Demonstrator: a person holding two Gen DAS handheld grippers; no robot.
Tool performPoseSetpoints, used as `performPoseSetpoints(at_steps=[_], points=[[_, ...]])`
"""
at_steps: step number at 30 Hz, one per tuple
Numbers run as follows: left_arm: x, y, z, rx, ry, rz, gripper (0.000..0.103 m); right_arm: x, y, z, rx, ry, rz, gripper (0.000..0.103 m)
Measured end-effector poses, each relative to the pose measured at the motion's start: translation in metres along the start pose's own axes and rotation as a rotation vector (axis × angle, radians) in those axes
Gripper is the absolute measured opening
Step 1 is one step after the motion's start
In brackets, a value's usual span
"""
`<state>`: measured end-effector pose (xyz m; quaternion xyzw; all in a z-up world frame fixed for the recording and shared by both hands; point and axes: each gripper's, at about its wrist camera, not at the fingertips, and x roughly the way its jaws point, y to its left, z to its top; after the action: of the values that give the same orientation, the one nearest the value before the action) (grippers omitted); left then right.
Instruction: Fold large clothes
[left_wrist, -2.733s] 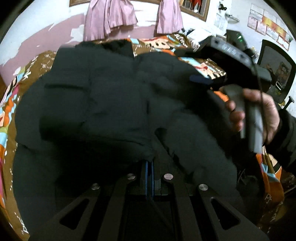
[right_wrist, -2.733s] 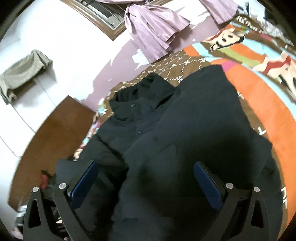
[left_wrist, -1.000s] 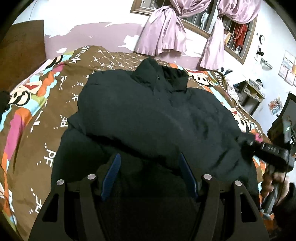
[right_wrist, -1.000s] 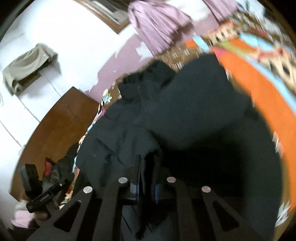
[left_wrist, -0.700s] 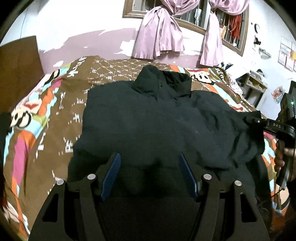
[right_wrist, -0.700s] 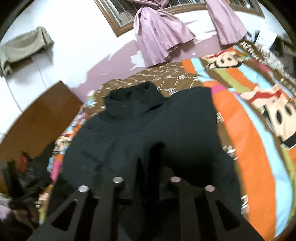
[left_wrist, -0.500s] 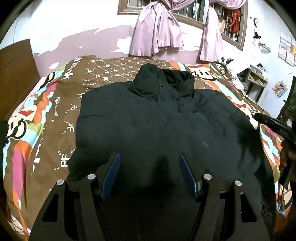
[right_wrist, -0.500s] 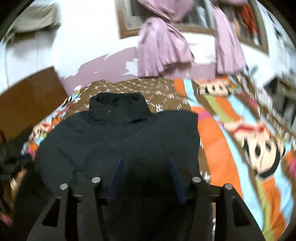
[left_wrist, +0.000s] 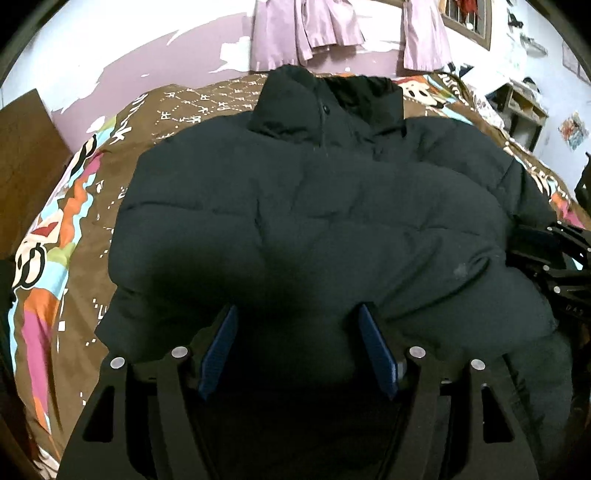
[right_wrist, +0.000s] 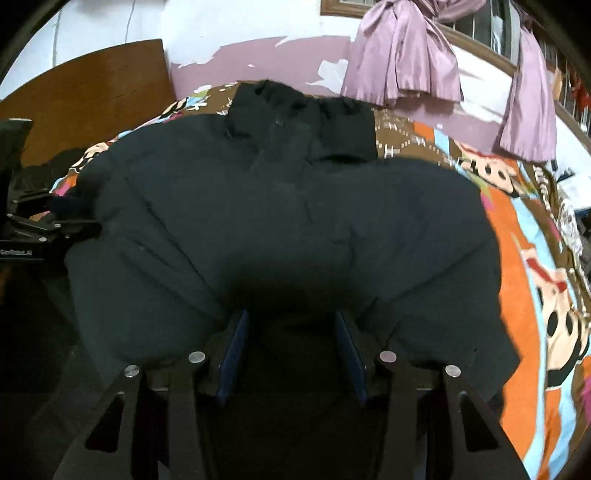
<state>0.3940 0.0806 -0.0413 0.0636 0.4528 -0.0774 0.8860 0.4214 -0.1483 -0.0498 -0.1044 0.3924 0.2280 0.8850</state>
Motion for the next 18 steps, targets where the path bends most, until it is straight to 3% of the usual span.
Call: performPoseSetpoints(at_steps=[9, 13, 15, 18], points=[[0.023, -0.014, -0.009, 0.076, 0.042, 0.083, 0.062, 0.012, 0.002, -0.003, -0.031, 0.052, -0.012, 0.045], [0.022, -0.011, -0.011, 0.073, 0.029, 0.078, 0.062, 0.010, 0.006, -0.003, -0.035, 0.045, -0.033, 0.045], [0.020, -0.007, -0.012, 0.056, 0.013, 0.059, 0.062, 0.005, 0.001, -0.002, 0.005, 0.024, -0.004, 0.047], [0.014, -0.004, -0.005, 0.067, 0.016, 0.031, 0.062, -0.007, -0.012, 0.002, 0.087, 0.017, 0.076, 0.058]])
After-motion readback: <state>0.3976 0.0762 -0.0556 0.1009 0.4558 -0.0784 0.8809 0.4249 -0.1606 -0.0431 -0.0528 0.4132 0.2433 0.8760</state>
